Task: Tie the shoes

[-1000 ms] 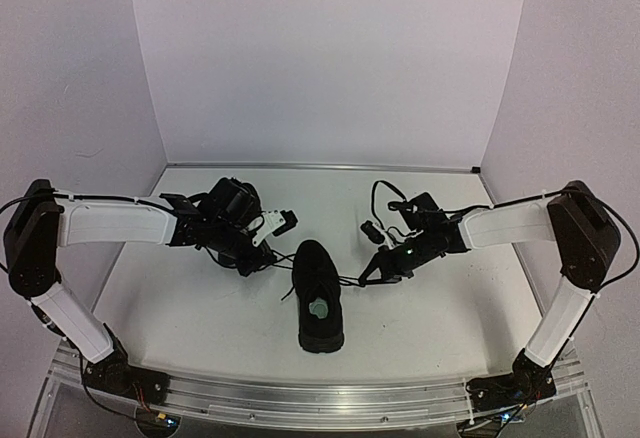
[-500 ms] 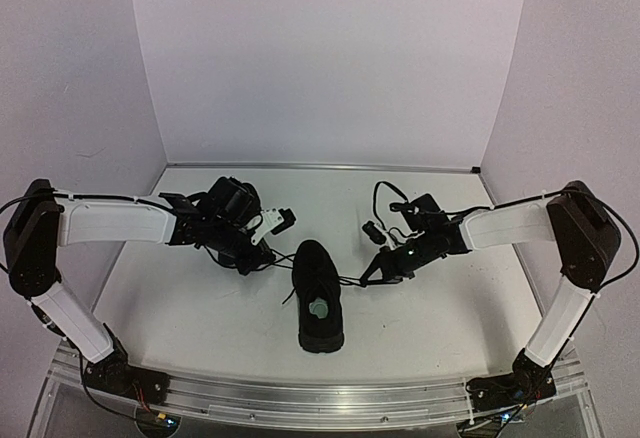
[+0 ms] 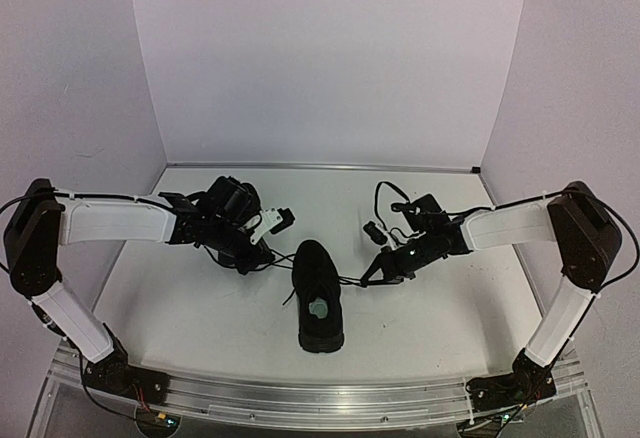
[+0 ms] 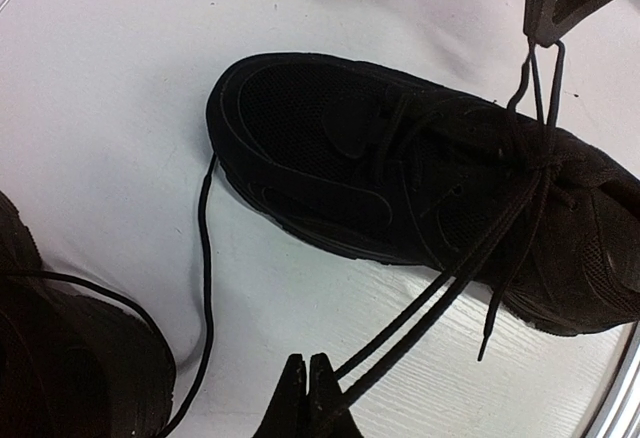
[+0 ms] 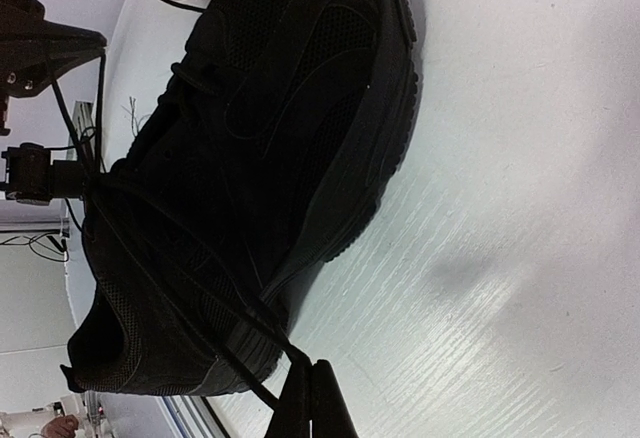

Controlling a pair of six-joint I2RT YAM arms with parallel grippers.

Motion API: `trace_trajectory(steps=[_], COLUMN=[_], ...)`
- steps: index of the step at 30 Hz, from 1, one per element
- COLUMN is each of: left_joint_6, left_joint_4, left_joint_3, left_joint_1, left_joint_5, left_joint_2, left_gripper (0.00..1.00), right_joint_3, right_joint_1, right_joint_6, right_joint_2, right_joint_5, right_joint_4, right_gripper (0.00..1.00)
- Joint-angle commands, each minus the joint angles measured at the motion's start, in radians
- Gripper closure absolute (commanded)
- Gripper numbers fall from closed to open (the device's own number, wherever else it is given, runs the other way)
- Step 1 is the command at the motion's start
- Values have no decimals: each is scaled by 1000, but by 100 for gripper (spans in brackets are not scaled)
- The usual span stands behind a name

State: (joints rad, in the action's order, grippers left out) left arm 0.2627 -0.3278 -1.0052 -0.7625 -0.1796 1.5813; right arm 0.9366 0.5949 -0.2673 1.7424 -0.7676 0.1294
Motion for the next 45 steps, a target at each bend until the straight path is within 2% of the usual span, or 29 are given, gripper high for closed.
trace_trajectory(steps=[1, 2, 4, 7, 10, 13, 16, 17, 18, 20, 22, 23, 29, 34, 38, 45], left_joint_6=[27, 30, 34, 27, 16, 1, -44, -63, -89, -163, -236, -289, -513, -668, -738, -838], left_joint_4=[-71, -68, -52, -25, -5, 3, 45, 67, 84, 108, 87, 74, -9, -118, -136, -99], left_joint_3=[-37, -42, -46, -45, -40, -32, -3, 5, 12, 15, -5, -13, -3, 67, 174, 277], left_joint_1=[8, -4, -29, -45, -47, -46, -44, -43, -39, -28, -9, 1, 96, 188, 227, 226], left_joint_5=[15, 2, -29, -66, -103, -122, -114, -112, -107, -70, -13, 21, 159, 270, 200, 191], left_joint_2=[23, 19, 3, -28, -62, -99, -160, -181, -204, -246, -275, -297, -409, -471, -483, -514], left_gripper=[98, 94, 79, 61, 51, 44, 22, 10, 3, 1, 0, 0, 0, 0, 0, 0], right_joint_3=[69, 93, 141, 190, 221, 238, 254, 259, 265, 274, 274, 270, 168, -4, -129, -267], right_joint_1=[-5, 3, 19, 35, 44, 46, 46, 46, 46, 46, 45, 45, 8, -61, -77, -78], right_joint_6=[-21, -28, -35, -53, -66, -73, -78, -79, -79, -76, -71, -71, -91, -116, -138, -214], right_joint_2=[-8, -9, -7, -3, 0, -21, -62, -75, -90, -128, -168, -199, -345, -431, -481, -485], right_joint_5=[27, 26, 14, 4, -13, -25, -25, -20, -16, -2, 30, 57, 202, 268, 293, 270], right_joint_4=[66, 70, 75, 78, 80, 82, 84, 85, 85, 85, 85, 87, 94, 88, 39, -63], right_gripper=[99, 96, 89, 70, 57, 52, 45, 41, 34, 16, 4, 2, 2, 2, 2, 2])
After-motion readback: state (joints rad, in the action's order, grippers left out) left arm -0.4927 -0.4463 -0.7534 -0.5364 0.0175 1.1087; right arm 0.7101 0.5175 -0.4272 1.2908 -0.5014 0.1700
